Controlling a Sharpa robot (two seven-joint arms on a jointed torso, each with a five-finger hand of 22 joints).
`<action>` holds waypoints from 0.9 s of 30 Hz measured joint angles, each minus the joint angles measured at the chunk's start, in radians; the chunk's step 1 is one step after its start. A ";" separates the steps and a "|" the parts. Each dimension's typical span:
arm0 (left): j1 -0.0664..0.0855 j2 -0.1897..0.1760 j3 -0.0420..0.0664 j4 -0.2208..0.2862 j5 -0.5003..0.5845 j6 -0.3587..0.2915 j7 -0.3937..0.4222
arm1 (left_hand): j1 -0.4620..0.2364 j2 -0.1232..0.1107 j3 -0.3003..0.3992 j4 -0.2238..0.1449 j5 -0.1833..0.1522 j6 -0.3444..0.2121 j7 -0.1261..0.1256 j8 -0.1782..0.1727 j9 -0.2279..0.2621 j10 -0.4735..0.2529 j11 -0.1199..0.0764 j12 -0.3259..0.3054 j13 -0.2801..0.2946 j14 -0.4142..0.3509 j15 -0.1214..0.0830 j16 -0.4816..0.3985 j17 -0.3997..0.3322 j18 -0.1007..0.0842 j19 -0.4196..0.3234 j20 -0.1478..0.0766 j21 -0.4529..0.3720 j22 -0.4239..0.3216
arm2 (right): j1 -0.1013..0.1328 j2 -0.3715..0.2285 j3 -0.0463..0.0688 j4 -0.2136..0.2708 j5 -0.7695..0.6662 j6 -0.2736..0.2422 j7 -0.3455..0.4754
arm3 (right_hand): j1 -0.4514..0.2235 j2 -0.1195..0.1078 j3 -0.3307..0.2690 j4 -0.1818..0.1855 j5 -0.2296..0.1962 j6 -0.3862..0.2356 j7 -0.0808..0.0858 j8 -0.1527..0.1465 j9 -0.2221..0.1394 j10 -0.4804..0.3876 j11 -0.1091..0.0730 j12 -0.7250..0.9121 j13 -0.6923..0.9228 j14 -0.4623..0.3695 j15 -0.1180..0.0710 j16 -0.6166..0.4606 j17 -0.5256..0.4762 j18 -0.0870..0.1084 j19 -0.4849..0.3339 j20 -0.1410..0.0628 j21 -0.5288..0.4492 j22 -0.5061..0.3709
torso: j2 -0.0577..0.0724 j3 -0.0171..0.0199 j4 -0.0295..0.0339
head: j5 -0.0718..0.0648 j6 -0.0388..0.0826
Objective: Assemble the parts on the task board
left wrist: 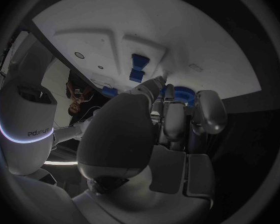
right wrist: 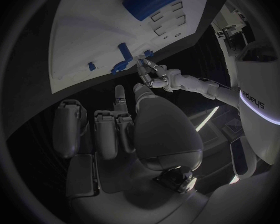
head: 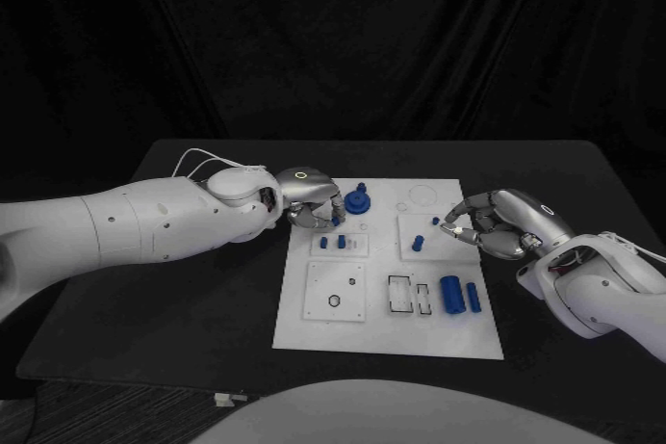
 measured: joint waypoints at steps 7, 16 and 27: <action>-0.001 -0.006 0.000 0.008 -0.001 -0.024 0.007 | 0.000 0.000 0.000 0.000 0.000 0.000 0.000 0.000 0.000 0.000 0.000 -0.001 0.000 0.000 0.000 -0.003 -0.004 0.000 0.000 0.000 0.000 0.000 | -0.001 0.000 0.000 -0.002 0.000 0.001 -0.001 | 0.000 0.000 0.001 -0.001 0.000 0.000 0.000 0.000 0.000 0.000 0.000 0.000 0.000 0.000 0.000 -0.005 0.000 0.000 0.000 0.000 -0.002 0.001 | 0.000 -0.0001 0.0002 | 0.000 0.000; -0.001 -0.008 0.000 0.006 -0.001 -0.040 0.012 | 0.000 0.000 0.000 0.000 0.000 0.000 0.000 0.000 0.000 0.000 0.000 -0.001 0.000 0.000 0.000 -0.003 -0.004 0.000 -0.004 0.004 -0.004 0.000 | -0.001 0.000 0.000 -0.004 0.000 0.002 -0.002 | 0.000 0.000 0.001 -0.001 0.000 0.000 0.000 -0.005 -0.001 0.000 0.000 0.000 0.000 0.000 0.000 -0.005 0.000 0.000 0.000 0.000 -0.010 0.001 | -0.002 -0.0003 0.0011 | 0.000 0.000; -0.001 0.003 0.000 -0.006 -0.001 -0.036 0.011 | 0.000 0.000 0.003 -0.003 0.000 0.000 0.000 0.000 0.000 0.000 0.000 -0.001 0.000 -0.004 0.004 -0.007 -0.008 0.000 -0.004 0.004 -0.004 0.000 | -0.002 0.001 0.000 -0.004 0.000 0.007 -0.005 | 0.000 0.000 0.004 -0.004 0.000 0.000 0.000 -0.005 -0.001 0.000 0.000 0.000 0.000 0.000 0.000 -0.009 0.000 0.000 0.000 0.000 -0.012 0.001 | 0.000 -0.0001 0.0010 | 0.002 0.000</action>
